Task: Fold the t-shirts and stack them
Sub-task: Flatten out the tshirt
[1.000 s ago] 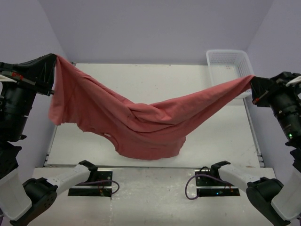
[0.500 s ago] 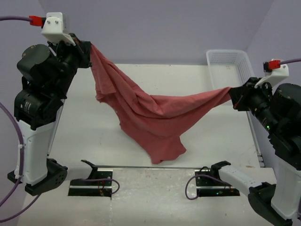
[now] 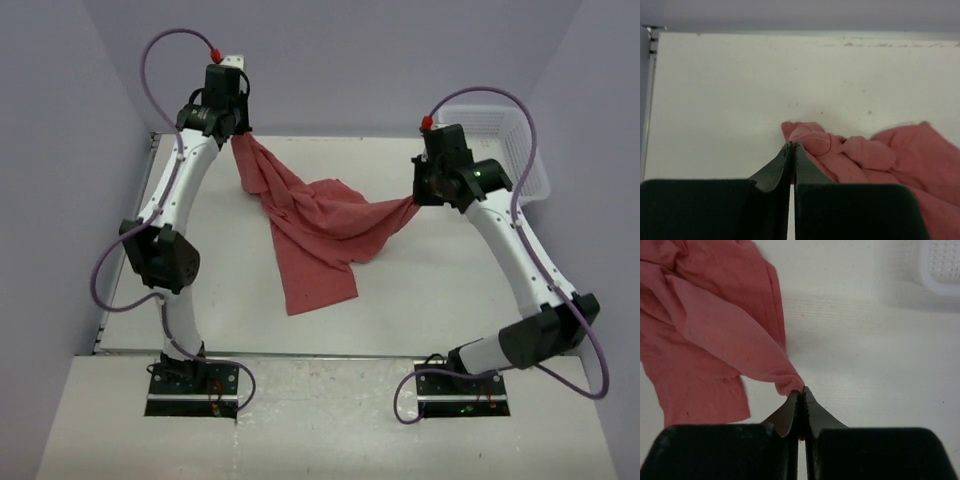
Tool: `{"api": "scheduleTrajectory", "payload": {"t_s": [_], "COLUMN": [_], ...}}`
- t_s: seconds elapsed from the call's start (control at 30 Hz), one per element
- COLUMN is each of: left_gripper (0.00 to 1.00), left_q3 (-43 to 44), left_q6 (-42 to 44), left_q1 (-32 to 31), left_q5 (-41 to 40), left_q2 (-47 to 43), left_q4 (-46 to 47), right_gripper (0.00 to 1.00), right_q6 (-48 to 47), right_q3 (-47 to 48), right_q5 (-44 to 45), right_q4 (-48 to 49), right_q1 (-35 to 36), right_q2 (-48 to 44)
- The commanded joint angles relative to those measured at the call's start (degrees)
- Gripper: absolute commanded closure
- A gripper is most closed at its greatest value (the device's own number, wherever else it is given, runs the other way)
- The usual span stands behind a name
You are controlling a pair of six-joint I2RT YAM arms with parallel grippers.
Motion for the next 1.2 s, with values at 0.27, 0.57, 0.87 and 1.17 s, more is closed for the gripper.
{"api": "scheduleTrajectory", "payload": {"t_s": [0.27,0.57,0.87,1.17], "left_gripper": [0.95,0.00,0.13,0.48], "left_q3": [7.13,-17.45,-42.66,-62.73], "left_q6": [0.78,-0.53,-13.69,-30.58], "left_q1": [3.43,1.24,-11.14,-27.76], "left_q5": [6.79,-5.13,-4.11,-0.23], "left_q2": [19.66,-2.80,-25.93,-32.88], "left_q4": [8.97,17.87,1.78,3.97], "right_gripper": [1.00,1.00,1.00,1.00], "right_q6": [-0.63,-1.60,-0.45,0.34], "right_q3": [14.19,17.63,13.94,7.70], "right_q5": [4.75,3.42,0.44,-2.29], "right_q4": [1.16,1.43,2.31,4.15], "right_q1": [-0.28,-0.54,-0.46,-0.37], "right_q2": [18.49,22.90,17.63,11.57]}}
